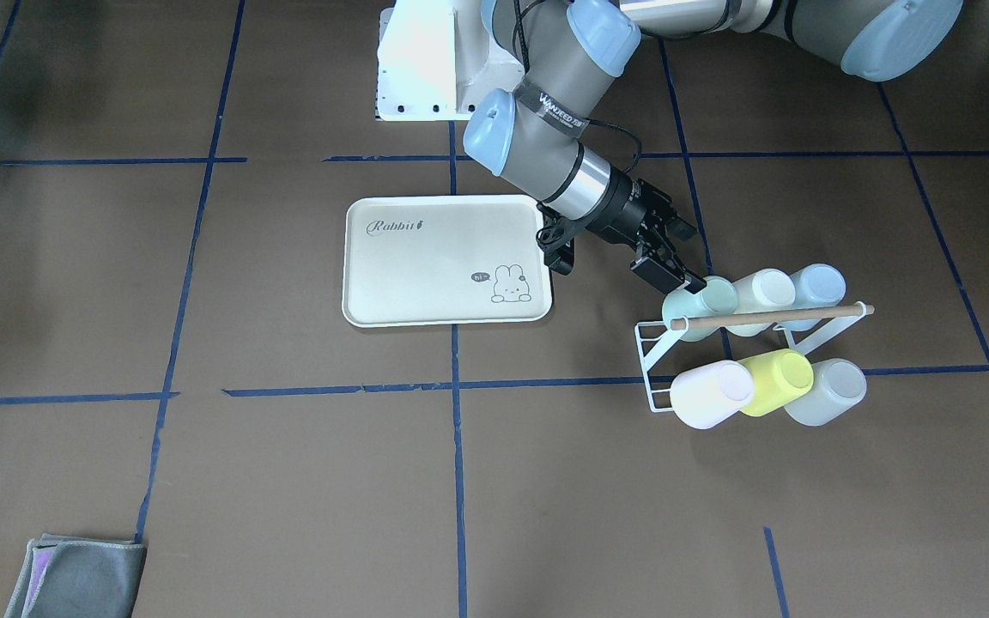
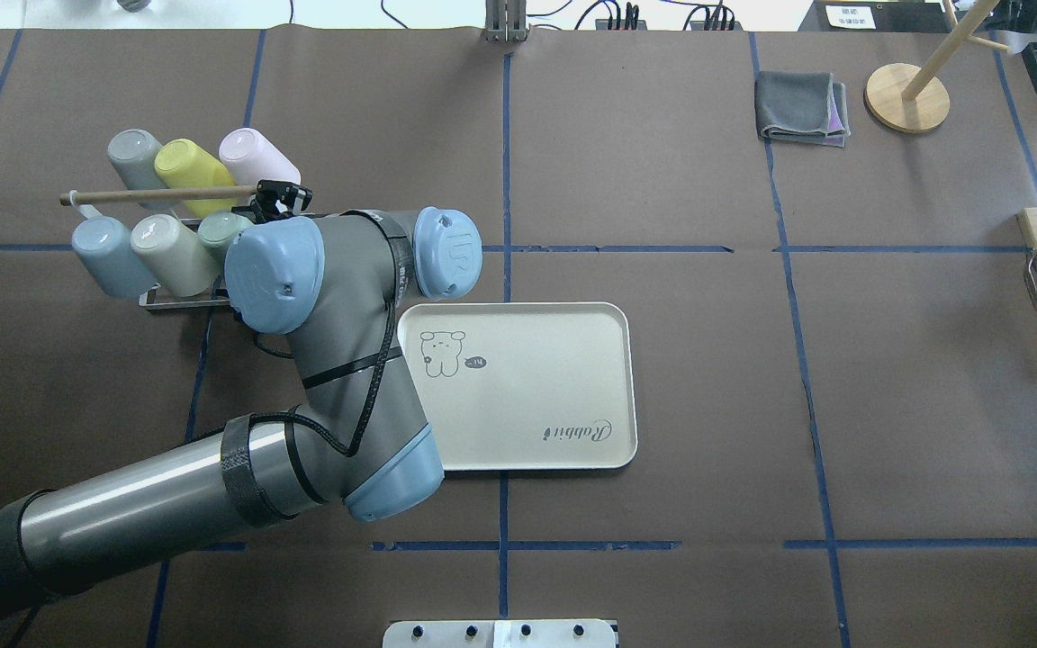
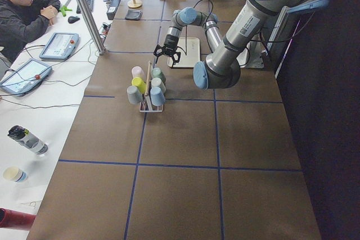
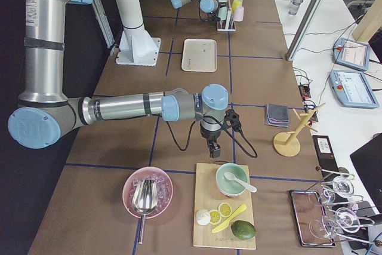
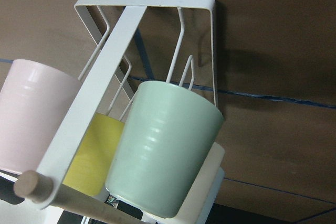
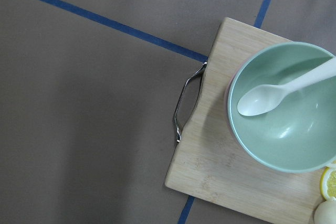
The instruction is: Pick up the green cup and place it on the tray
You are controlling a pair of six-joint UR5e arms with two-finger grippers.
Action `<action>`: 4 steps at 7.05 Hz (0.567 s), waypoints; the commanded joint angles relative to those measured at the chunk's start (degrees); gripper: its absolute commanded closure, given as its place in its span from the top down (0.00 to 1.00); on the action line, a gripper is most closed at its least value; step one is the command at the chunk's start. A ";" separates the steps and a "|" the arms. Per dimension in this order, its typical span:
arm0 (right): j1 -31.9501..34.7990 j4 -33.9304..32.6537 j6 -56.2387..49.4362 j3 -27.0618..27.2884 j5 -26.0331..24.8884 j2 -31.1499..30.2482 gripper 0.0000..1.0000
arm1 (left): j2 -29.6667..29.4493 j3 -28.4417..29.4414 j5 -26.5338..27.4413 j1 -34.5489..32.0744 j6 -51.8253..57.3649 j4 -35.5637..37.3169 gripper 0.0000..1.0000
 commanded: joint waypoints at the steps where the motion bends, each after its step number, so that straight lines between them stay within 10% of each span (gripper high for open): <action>1: 0.00 0.15 0.00 -0.90 0.00 0.00 0.99 | 0.14 0.91 1.12 0.07 0.13 -0.12 1.00; 4: 0.00 0.16 0.00 -1.00 0.00 0.00 0.99 | -0.38 3.55 2.09 0.07 0.39 -0.91 1.00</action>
